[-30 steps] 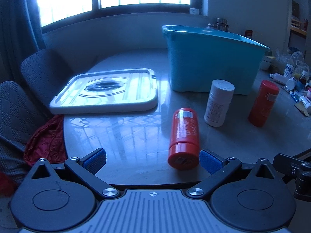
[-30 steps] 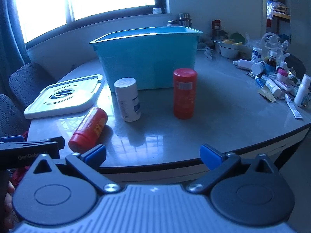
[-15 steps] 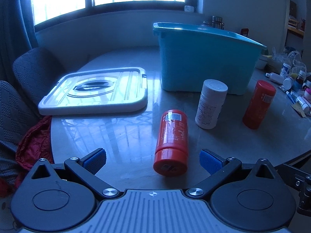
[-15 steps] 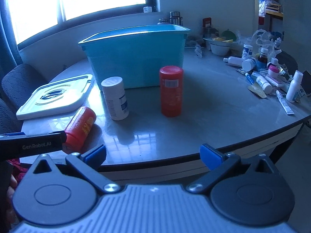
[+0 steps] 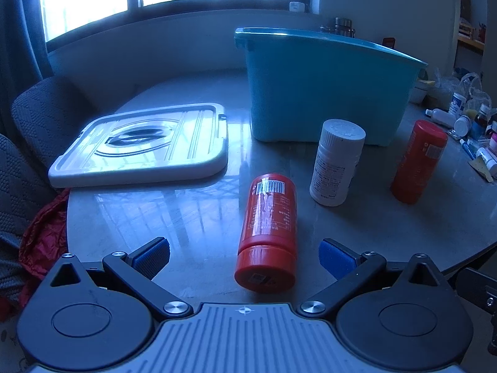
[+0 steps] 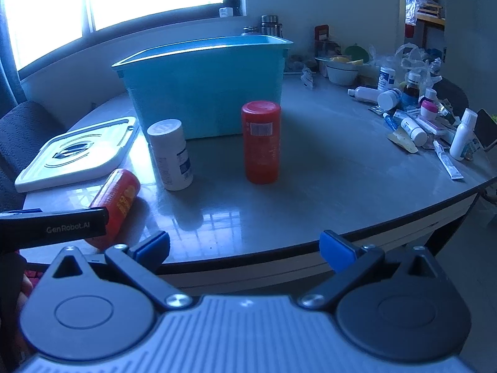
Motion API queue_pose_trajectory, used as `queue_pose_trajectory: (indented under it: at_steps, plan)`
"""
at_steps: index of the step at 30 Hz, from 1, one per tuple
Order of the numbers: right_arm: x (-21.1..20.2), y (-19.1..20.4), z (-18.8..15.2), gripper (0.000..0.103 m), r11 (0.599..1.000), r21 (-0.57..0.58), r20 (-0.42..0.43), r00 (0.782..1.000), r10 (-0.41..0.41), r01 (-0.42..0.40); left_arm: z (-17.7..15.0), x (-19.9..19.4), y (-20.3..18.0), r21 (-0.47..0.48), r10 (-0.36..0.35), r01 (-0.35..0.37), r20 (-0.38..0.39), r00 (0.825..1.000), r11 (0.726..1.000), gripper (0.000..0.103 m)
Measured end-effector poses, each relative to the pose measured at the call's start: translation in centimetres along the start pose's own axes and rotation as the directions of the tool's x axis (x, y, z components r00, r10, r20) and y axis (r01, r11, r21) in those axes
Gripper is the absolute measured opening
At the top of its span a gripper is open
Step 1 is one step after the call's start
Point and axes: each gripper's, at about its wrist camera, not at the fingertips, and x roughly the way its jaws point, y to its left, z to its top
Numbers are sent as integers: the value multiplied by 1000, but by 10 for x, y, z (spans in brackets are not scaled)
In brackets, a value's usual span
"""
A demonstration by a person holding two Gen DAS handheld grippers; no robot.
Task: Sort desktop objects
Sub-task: 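Move the left tool to the lying red canister and close on it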
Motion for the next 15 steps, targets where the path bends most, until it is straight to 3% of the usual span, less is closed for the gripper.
queue_pose_trajectory:
  at_steps: [15]
  plan:
    - [9,-2,3,103,1000,1,-4,1000,-20,20,8,30,-5,15,-5,5,-23,1000,1000,103]
